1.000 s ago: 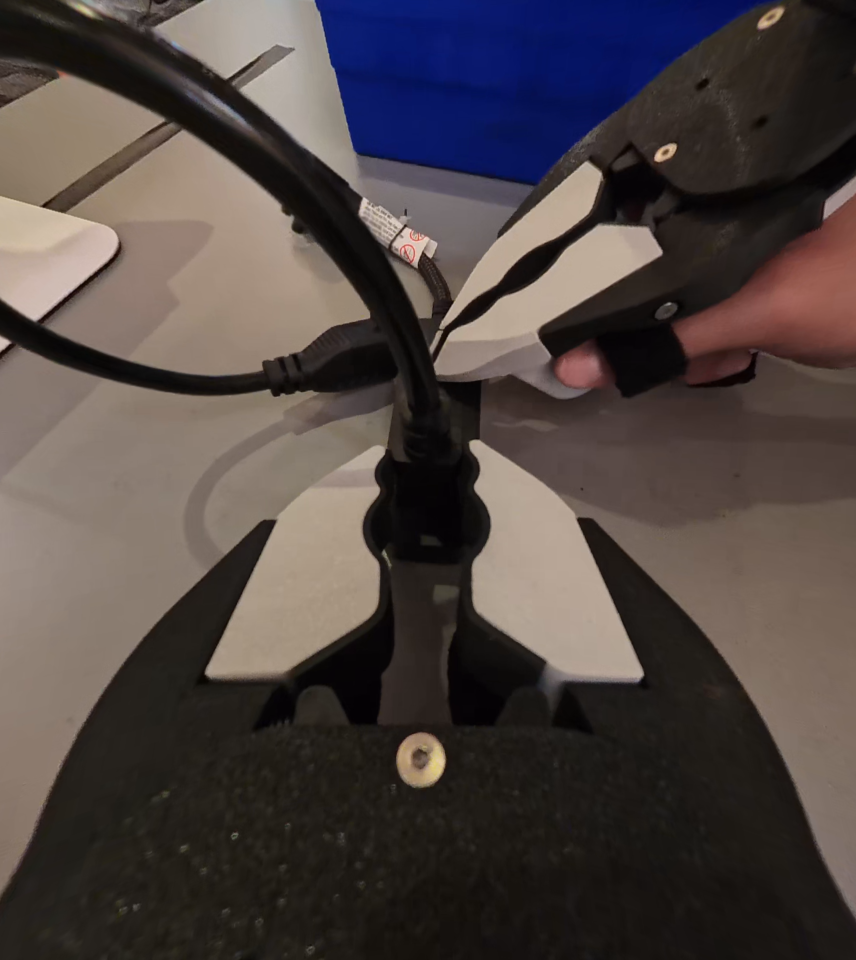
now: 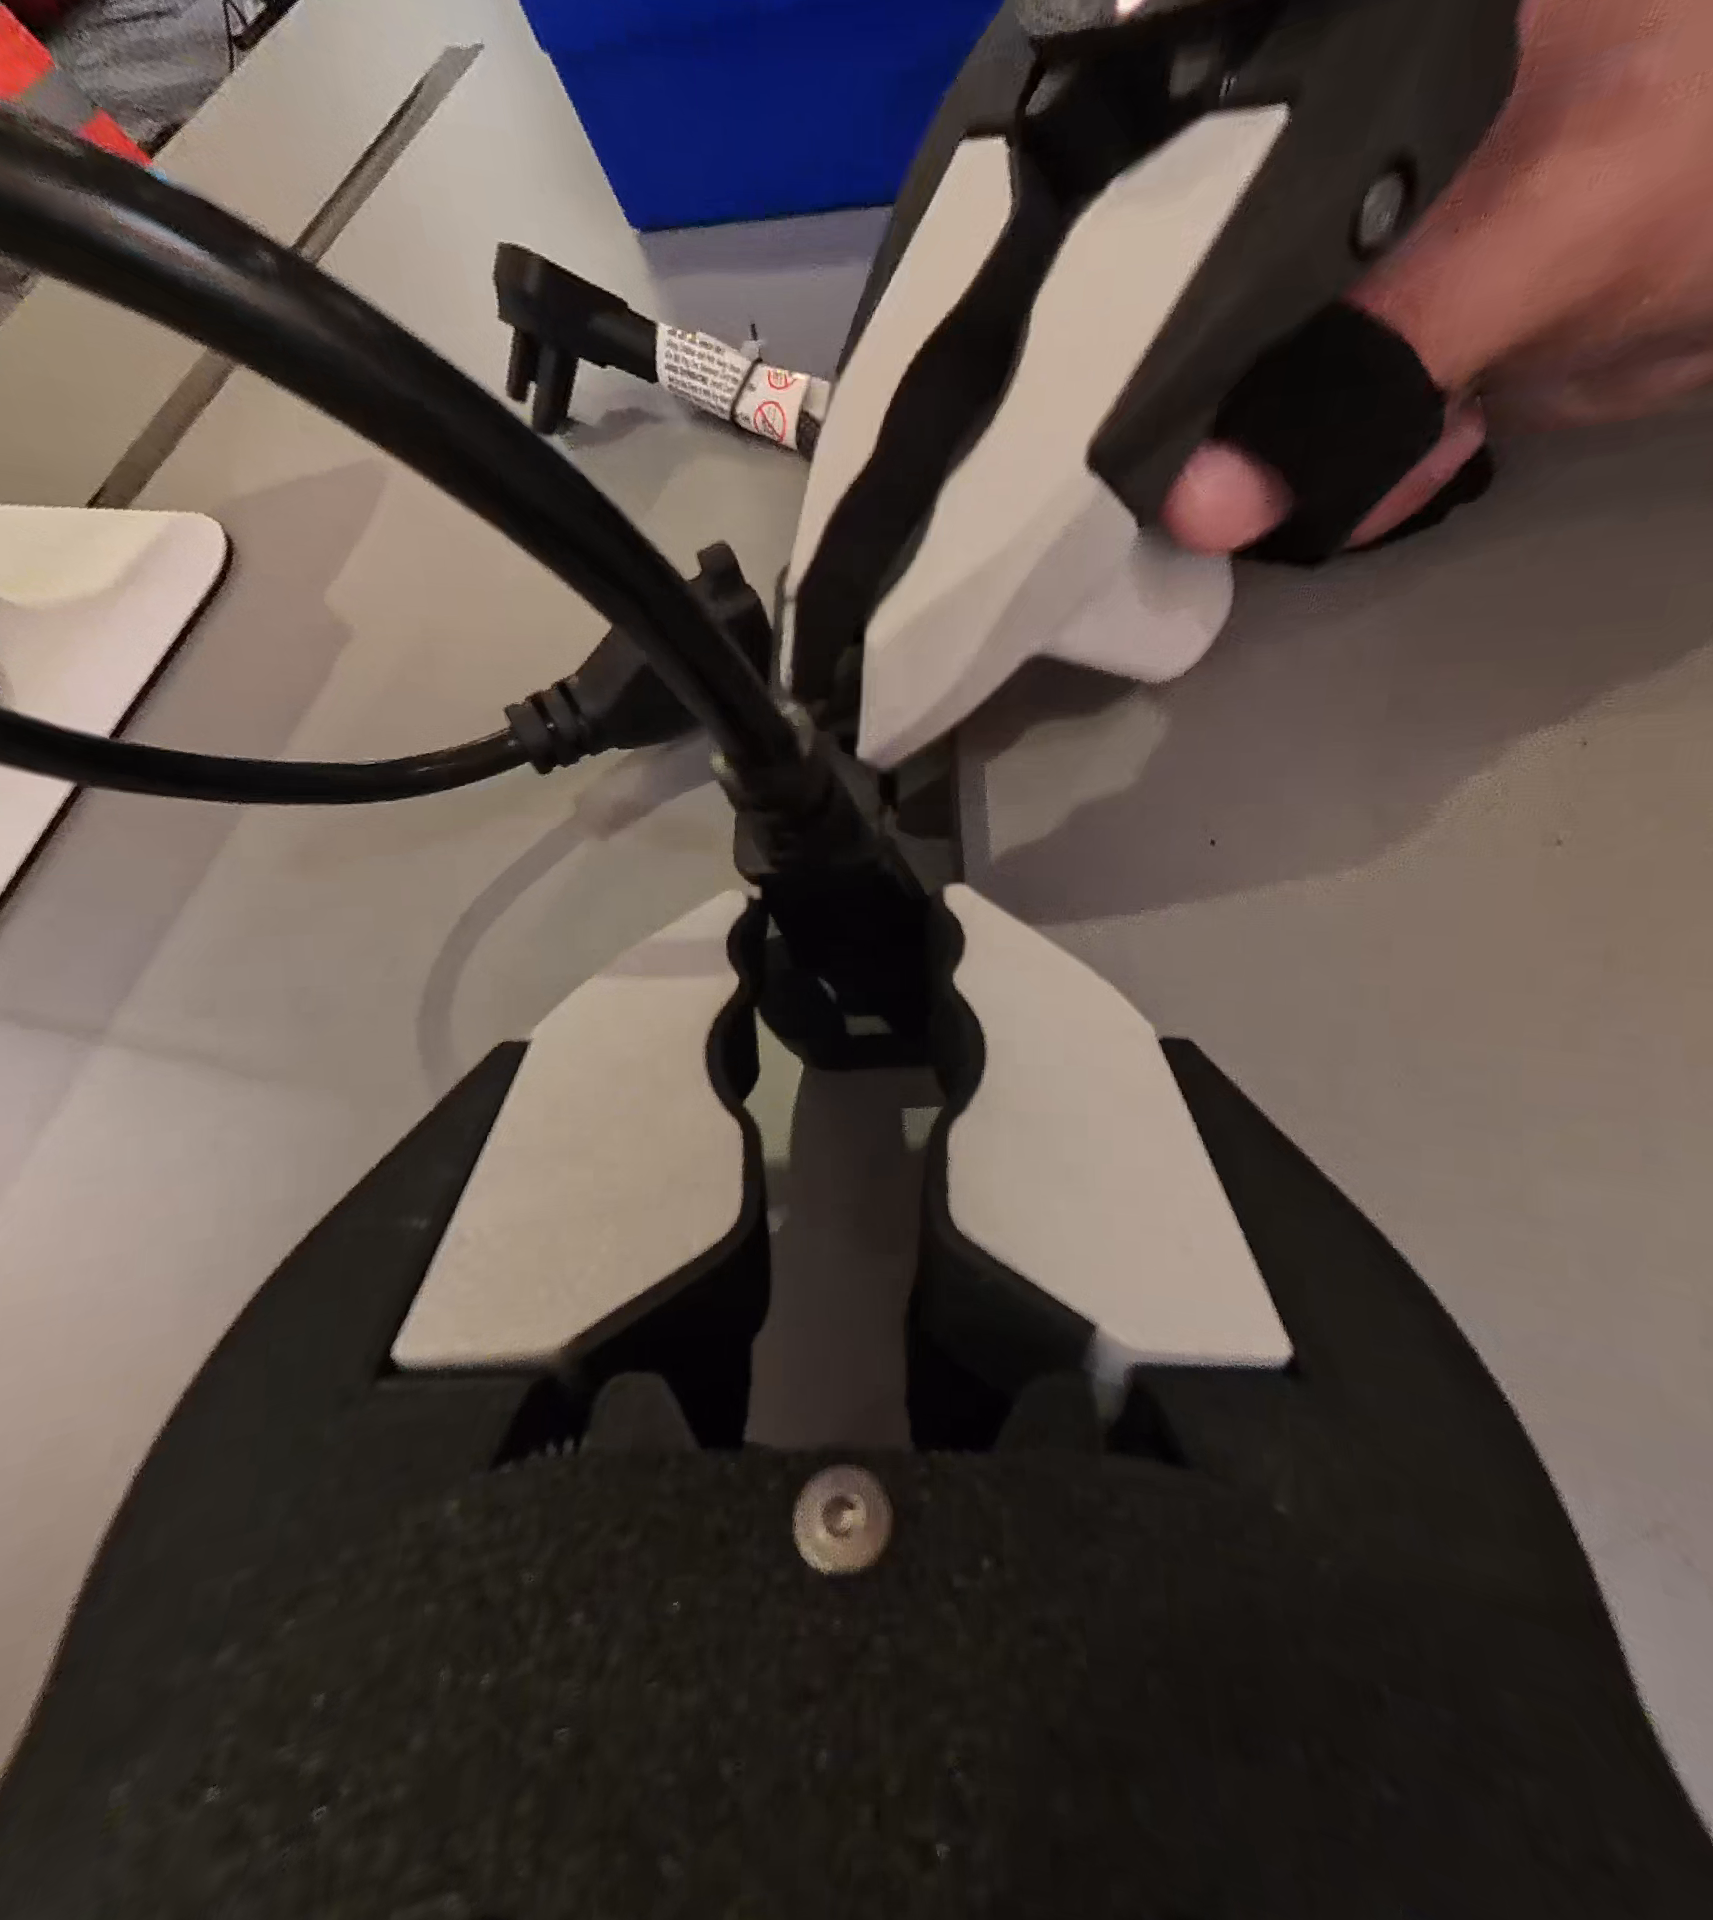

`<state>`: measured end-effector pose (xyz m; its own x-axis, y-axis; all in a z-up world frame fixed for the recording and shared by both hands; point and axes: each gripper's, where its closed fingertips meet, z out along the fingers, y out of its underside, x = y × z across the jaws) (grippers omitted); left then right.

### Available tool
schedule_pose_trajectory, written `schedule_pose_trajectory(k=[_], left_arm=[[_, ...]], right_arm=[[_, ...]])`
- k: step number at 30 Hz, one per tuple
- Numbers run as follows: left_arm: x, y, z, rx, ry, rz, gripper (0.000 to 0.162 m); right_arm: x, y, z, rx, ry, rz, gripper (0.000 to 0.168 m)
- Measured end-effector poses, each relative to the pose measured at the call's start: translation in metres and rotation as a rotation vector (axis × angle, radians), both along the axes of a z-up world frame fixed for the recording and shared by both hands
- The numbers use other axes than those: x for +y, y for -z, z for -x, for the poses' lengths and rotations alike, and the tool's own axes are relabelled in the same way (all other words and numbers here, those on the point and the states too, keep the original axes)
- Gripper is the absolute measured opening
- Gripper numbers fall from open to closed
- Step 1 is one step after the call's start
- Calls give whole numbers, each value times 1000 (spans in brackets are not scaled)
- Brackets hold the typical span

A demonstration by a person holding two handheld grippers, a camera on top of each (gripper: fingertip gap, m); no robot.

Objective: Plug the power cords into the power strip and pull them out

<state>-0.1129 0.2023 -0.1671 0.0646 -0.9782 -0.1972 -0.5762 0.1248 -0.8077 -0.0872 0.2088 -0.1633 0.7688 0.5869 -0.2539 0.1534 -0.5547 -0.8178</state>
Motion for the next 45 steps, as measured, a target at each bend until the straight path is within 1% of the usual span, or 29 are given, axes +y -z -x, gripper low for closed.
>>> schedule_pose_trajectory(k=[3, 6, 8, 12, 15, 17, 18, 22, 24, 26, 29, 31, 34, 36, 38, 41, 45], left_arm=[[1, 1, 3, 5, -7, 60, 32], [5, 2, 6, 5, -17, 148, 43], [7, 1, 8, -3, -18, 193, 47], [-2, 5, 12, 32, 43, 264, 53], [-4, 14, 12, 92, 45, 223, 53], [2, 23, 13, 148, -2, 155, 43], [2, 25, 13, 160, -13, 140, 42], [4, 25, 13, 159, 0, 145, 42], [5, 25, 15, 160, 27, 142, 42], [6, 24, 19, 162, 55, 139, 42], [7, 24, 23, 162, 85, 133, 42], [7, 24, 24, 163, 96, 131, 42], [7, 24, 25, 163, 103, 131, 42], [7, 24, 25, 163, 107, 130, 42], [7, 24, 25, 163, 107, 130, 42], [7, 24, 25, 164, 106, 132, 42], [8, 24, 25, 165, 102, 137, 42]], right_arm=[[2, -9, -9, 118, 41, 5, 24], [1, -14, -12, 163, 59, -9, 23], [-1, -12, -10, 156, 50, 2, 23], [-2, -6, -4, 90, 27, 14, 23], [-3, -1, -2, 51, 16, 27, 23], [-3, 0, -1, 43, 12, 32, 23], [-3, 1, -1, 44, 13, 33, 23], [-3, 0, -1, 51, 6, 35, 24], [-8, -5, 6, 80, -62, 17, 25], [-18, -12, 19, 95, -215, -2, 28], [-14, -13, 23, -141, -362, -61, 30], [-6, -21, 30, -235, -454, -115, 30], [5, -24, 36, -350, -557, -54, 34], [9, -21, 33, -460, -616, -7, 34], [12, -20, 33, -555, -669, -3, 34], [10, -17, 37, -631, -748, 5, 32], [7, -8, 47, -631, -821, 27, 28]])
